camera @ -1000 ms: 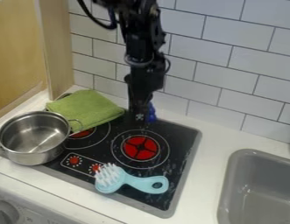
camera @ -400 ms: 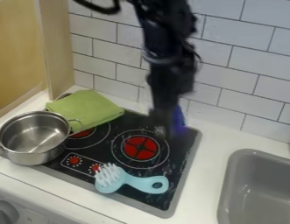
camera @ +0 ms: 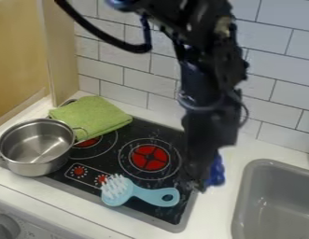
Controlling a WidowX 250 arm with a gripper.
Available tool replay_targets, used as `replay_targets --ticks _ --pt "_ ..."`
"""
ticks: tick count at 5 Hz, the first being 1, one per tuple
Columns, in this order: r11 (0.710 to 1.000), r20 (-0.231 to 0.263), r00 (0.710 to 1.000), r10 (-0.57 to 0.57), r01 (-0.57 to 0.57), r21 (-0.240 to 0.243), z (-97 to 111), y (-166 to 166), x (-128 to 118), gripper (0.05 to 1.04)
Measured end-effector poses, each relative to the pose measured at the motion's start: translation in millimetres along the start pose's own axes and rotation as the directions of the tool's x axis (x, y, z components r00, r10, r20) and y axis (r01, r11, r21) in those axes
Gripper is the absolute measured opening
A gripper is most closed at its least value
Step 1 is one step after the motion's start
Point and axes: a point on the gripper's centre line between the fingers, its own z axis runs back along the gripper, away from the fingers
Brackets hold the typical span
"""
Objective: Put the blue object in the lower right corner
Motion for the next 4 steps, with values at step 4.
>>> replay_targets --ticks 4 --pt "0.994 -0.057 0.998 -0.027 0.021 -0.107 -51 -18 4 0.756"
